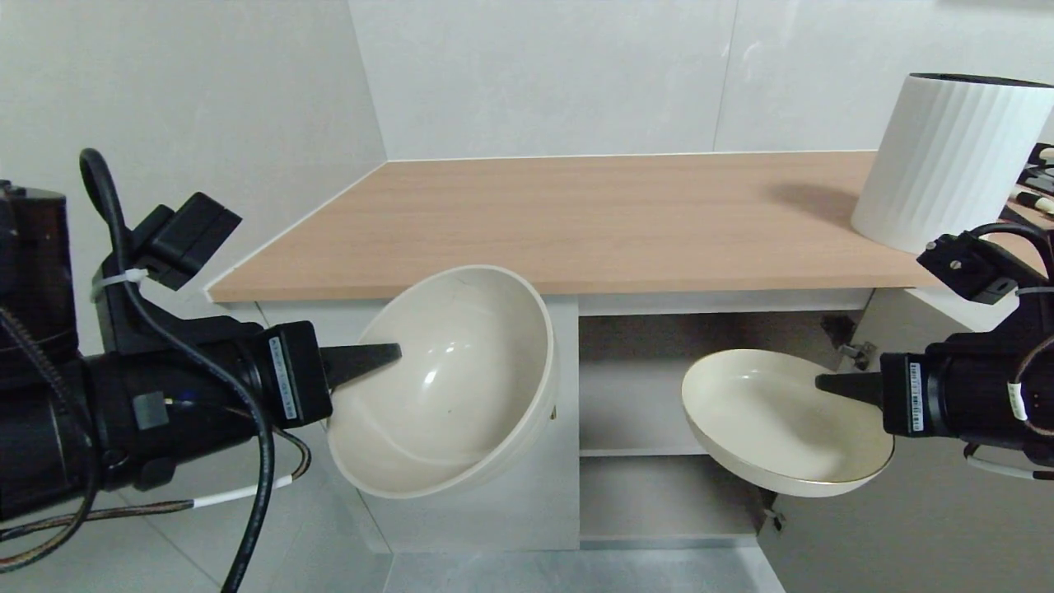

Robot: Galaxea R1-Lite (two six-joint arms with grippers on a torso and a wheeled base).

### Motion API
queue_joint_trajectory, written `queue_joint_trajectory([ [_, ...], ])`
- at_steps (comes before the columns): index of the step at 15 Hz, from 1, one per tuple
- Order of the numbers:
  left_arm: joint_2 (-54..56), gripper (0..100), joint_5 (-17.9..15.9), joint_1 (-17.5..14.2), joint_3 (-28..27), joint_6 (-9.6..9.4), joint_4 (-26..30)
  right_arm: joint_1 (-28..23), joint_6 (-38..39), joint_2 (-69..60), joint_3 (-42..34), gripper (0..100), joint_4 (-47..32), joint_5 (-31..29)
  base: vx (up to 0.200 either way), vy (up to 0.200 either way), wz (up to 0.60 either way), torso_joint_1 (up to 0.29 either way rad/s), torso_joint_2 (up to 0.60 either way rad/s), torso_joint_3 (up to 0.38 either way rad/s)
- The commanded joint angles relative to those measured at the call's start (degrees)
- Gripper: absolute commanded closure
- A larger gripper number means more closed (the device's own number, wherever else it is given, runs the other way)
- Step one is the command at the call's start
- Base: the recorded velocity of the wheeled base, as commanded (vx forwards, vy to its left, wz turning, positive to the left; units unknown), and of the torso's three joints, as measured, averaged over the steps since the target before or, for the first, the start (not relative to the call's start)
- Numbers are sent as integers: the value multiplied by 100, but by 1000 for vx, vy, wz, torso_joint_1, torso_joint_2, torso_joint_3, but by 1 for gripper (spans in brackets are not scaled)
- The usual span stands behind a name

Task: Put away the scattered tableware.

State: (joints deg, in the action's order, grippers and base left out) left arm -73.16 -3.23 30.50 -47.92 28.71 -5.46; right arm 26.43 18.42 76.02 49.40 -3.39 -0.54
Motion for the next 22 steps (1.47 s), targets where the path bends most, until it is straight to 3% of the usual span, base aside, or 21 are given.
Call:
queue_joint_trajectory([
  [1, -15, 100, -2, 0, 2, 3, 1, 3, -5, 44, -35, 100, 31, 1, 0, 0, 0, -124, 427, 281],
  [8, -32, 100, -152, 0, 37, 12, 1, 3, -58, 124, -79, 100, 31, -8, 0, 0, 0, -91, 382, 276],
  [16, -41, 100, -160, 0, 72, 3, 1, 11, -93, 361, -106, 100, 31, 1, 0, 0, 0, -8, 25, 24],
  [22, -94, 100, -160, 0, 81, 3, 1, 11, -278, 1459, -167, 100, 93, 27, 0, 0, 0, 0, 0, 0],
])
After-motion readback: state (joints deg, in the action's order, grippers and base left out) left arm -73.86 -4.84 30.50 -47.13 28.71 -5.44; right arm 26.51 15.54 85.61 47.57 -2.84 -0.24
